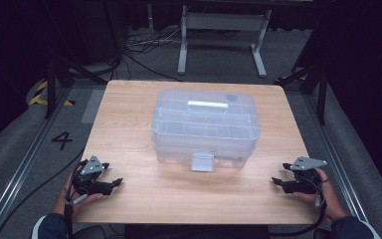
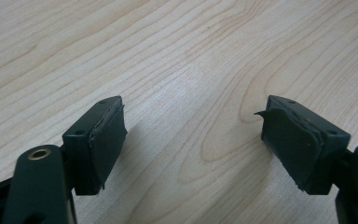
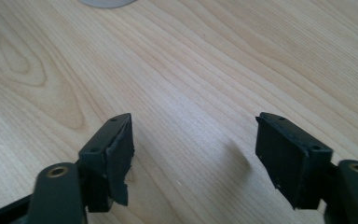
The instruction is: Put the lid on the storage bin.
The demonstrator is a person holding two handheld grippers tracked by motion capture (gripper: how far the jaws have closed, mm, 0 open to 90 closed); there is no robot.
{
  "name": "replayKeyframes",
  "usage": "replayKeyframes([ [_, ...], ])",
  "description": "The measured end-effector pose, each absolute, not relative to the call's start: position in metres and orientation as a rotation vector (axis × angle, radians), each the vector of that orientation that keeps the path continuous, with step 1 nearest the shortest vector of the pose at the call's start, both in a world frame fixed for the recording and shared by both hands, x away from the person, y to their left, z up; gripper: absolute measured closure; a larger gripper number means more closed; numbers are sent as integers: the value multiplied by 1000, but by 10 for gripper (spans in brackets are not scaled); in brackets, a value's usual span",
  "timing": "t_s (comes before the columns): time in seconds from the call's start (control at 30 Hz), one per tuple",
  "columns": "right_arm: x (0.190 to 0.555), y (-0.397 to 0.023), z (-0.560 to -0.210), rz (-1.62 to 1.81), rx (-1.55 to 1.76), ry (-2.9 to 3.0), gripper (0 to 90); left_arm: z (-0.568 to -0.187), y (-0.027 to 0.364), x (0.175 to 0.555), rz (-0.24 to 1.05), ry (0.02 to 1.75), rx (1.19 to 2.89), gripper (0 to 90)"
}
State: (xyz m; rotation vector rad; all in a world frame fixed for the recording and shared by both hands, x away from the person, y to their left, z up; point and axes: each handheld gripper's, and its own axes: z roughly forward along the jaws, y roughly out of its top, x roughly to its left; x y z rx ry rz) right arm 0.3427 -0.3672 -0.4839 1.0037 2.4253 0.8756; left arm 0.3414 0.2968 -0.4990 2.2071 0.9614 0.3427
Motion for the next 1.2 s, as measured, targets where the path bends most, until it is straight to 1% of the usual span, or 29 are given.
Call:
replayKeyframes([
  [0.2, 345, -375, -494, 1023, 1102, 2384, 229, -499, 296, 341, 349, 981, 2206, 200],
  [0.33, 346, -375, -495, 1034, 1102, 2383, 222, -499, 293, 341, 356, 1019, 2200, 156],
  [0.83, 346, -373, -495, 1020, 1123, 2371, 206, -499, 293, 341, 359, 1017, 2201, 151],
  [1.03, 347, -371, -495, 1008, 1145, 2361, 165, -499, 292, 342, 359, 1019, 2200, 147],
  [1.2, 346, -368, -495, 998, 1156, 2356, 153, -499, 292, 342, 360, 1019, 2200, 147],
])
